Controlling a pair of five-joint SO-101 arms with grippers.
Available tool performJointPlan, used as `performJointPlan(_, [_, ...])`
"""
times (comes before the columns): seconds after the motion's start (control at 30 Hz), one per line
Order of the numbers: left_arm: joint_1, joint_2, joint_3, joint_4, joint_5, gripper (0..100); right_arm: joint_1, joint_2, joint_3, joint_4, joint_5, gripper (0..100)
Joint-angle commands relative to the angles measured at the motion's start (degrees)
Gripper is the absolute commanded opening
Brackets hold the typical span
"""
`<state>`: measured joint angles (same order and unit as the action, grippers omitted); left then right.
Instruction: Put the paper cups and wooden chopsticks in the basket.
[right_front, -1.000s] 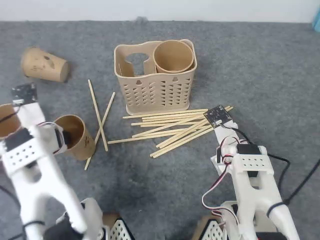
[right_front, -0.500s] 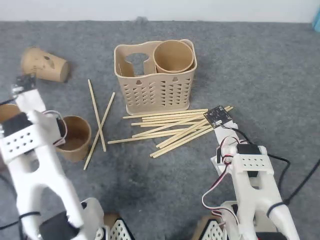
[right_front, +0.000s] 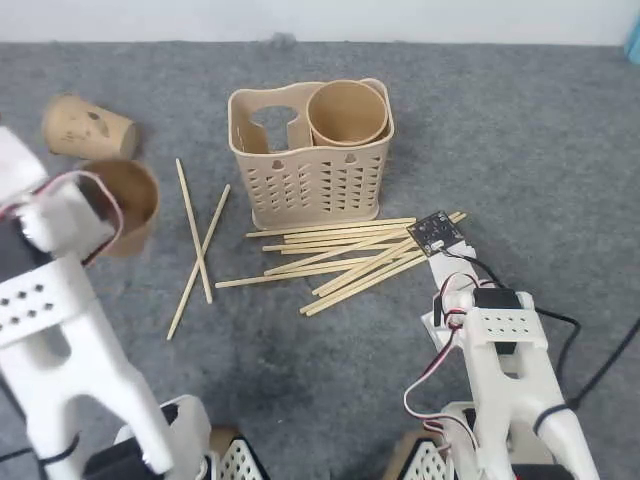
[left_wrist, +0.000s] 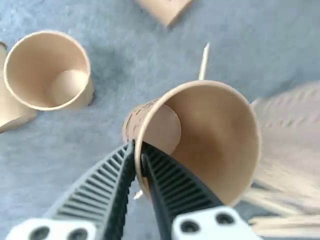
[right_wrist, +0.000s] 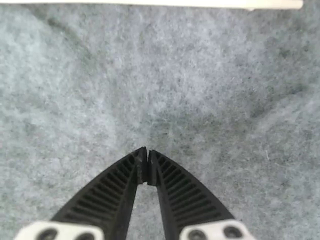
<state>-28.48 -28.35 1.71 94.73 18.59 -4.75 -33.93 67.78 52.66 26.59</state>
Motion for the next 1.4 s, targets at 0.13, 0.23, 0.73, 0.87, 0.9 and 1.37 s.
performJointPlan(0.13, [16.79,-2.11,-10.07,-5.98,11.69,1,0.66,-1.98,-0.26,0.48,0.62,0.8])
performJointPlan(0.23, [24.09,-2.11,-12.26,-11.69,11.52,1,0.66,-1.98,-0.26,0.40,0.62,0.8])
performJointPlan(0.73, [40.44,7.65,-9.54,-40.35,1.76,1,0.66,-1.98,-0.26,0.22,0.62,0.8])
performJointPlan(0.87, [40.44,12.31,-9.54,-41.85,1.76,1,0.66,-1.98,-0.26,0.22,0.62,0.8])
performJointPlan(0.9, [40.44,13.45,-9.54,-42.02,1.76,1,0.66,-1.98,-0.26,0.22,0.62,0.8])
performJointPlan(1.37, [41.85,22.15,-9.27,-39.47,1.93,1,0.66,-1.98,-0.26,0.22,0.70,0.8])
